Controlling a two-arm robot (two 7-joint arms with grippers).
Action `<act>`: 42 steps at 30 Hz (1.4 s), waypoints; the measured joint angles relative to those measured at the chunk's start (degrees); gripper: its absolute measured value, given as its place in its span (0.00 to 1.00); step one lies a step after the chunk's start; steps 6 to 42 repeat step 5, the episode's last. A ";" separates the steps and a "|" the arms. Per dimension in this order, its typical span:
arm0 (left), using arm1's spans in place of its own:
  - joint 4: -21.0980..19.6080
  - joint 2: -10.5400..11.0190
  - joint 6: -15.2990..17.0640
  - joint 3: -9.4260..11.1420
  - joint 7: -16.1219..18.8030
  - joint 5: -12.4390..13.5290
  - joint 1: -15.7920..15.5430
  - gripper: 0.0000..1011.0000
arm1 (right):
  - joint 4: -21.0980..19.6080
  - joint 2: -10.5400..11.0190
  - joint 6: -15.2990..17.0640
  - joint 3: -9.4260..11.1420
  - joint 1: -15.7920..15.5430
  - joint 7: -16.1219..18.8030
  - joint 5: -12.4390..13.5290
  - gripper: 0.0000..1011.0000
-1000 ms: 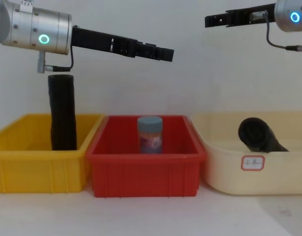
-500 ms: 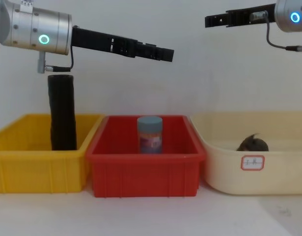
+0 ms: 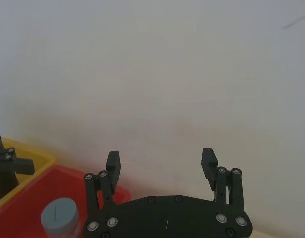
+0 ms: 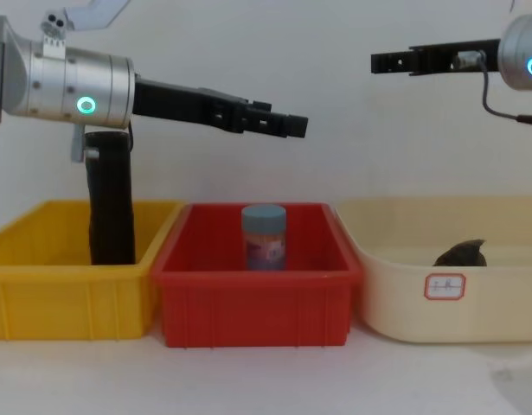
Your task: Pick up the garbage bag with the one hand and transfer it to the other hand.
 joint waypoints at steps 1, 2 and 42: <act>-0.45 0.07 -0.04 -0.10 0.55 0.13 0.43 0.99 | -0.66 0.16 -0.39 0.16 -0.86 -0.15 0.01 0.99; -1.40 0.22 -0.12 -0.30 1.66 0.39 1.36 0.99 | -0.96 0.24 -0.60 0.23 -1.32 -0.23 0.01 0.99; -3.13 0.47 -0.25 -0.65 3.85 0.91 3.07 0.99 | -2.07 0.55 -1.30 0.50 -3.03 -0.54 0.03 0.99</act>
